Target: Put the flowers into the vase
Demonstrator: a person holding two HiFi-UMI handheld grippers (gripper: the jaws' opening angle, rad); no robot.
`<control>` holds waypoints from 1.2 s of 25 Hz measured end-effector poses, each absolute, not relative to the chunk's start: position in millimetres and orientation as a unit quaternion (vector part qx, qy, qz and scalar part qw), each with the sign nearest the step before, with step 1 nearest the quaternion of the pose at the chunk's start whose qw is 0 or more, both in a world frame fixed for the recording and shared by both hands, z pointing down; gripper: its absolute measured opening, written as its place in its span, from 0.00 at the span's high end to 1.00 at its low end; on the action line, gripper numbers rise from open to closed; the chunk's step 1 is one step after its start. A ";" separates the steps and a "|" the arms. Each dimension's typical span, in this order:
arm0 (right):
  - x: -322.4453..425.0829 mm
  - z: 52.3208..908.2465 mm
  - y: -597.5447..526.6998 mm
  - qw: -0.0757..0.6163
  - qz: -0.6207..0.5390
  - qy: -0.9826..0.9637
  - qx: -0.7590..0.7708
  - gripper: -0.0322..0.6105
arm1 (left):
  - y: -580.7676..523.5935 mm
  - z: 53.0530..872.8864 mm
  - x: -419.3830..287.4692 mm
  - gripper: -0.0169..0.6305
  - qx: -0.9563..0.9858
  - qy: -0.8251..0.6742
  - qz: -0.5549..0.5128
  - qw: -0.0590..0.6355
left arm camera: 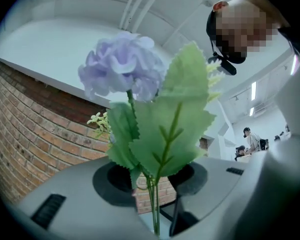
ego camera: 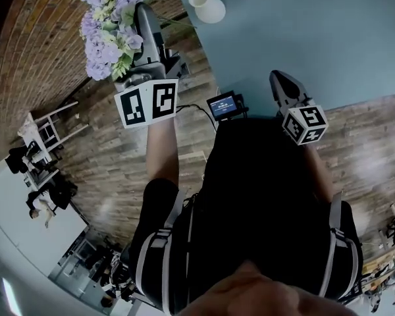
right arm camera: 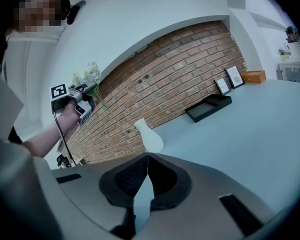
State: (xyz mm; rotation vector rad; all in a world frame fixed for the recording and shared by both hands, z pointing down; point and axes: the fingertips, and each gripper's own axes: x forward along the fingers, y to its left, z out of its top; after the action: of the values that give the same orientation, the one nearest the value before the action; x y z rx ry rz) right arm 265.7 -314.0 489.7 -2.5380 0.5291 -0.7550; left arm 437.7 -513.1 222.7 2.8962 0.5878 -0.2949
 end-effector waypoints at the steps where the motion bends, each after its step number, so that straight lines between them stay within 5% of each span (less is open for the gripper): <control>1: 268.1 490.8 -313.2 0.220 -0.273 0.191 -0.917 0.92 | -511.8 218.5 443.6 0.66 0.971 0.197 -0.106 0.083; 10: 282.3 501.6 -306.8 0.228 -0.287 0.179 -0.913 0.92 | -494.4 222.8 491.6 0.66 0.965 0.203 -0.148 0.078; 30: 313.2 539.2 -303.5 0.226 -0.336 0.169 -0.898 0.92 | -471.2 366.2 539.8 0.66 0.979 0.194 -0.034 0.055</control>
State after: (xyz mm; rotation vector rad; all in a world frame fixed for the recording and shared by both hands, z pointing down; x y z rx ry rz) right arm 313.2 -303.5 539.2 -2.4774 0.4665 -0.9274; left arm 539.8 -471.2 366.2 2.9719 0.5879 -0.1018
